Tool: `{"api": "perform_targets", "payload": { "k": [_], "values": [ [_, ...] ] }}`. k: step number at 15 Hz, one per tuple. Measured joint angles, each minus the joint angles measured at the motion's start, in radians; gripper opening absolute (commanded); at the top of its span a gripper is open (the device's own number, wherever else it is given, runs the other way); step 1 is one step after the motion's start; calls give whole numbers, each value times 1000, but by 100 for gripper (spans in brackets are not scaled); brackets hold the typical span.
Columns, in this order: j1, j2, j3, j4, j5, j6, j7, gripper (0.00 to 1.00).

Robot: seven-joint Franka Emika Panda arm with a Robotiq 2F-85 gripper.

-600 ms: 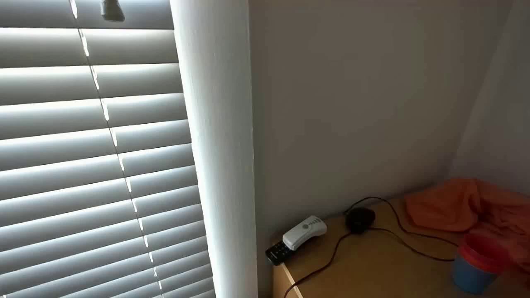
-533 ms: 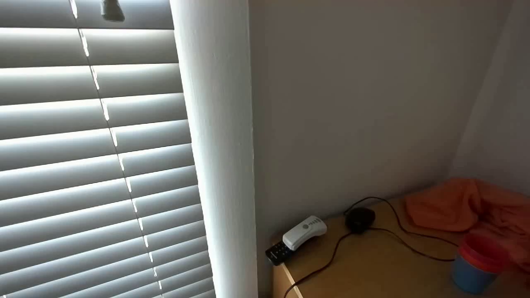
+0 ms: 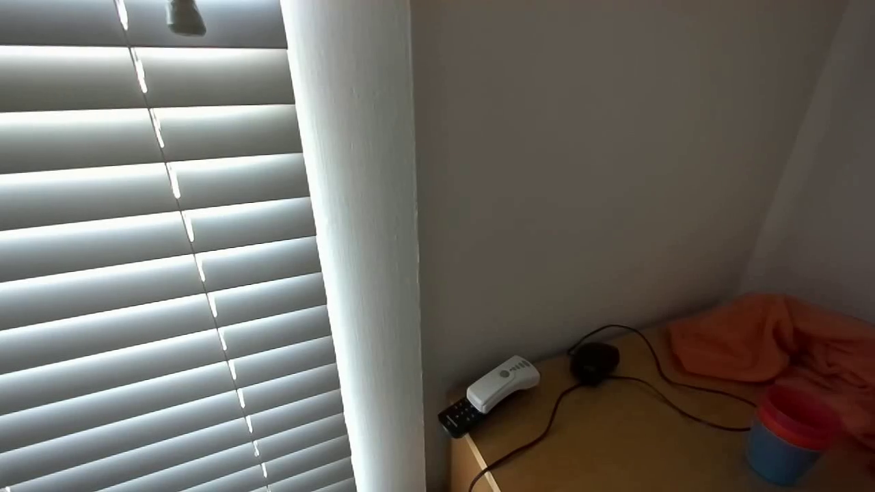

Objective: Put the pink and orange cups on the table

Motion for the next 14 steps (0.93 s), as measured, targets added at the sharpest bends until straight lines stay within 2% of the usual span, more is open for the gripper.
{"api": "perform_targets", "payload": {
  "k": [7, 14],
  "values": [
    [-53, 269, 29, 59, -51, 204, 65, 100],
    [-55, 441, 58, 122, -130, 261, 148, 100]
  ]
}}
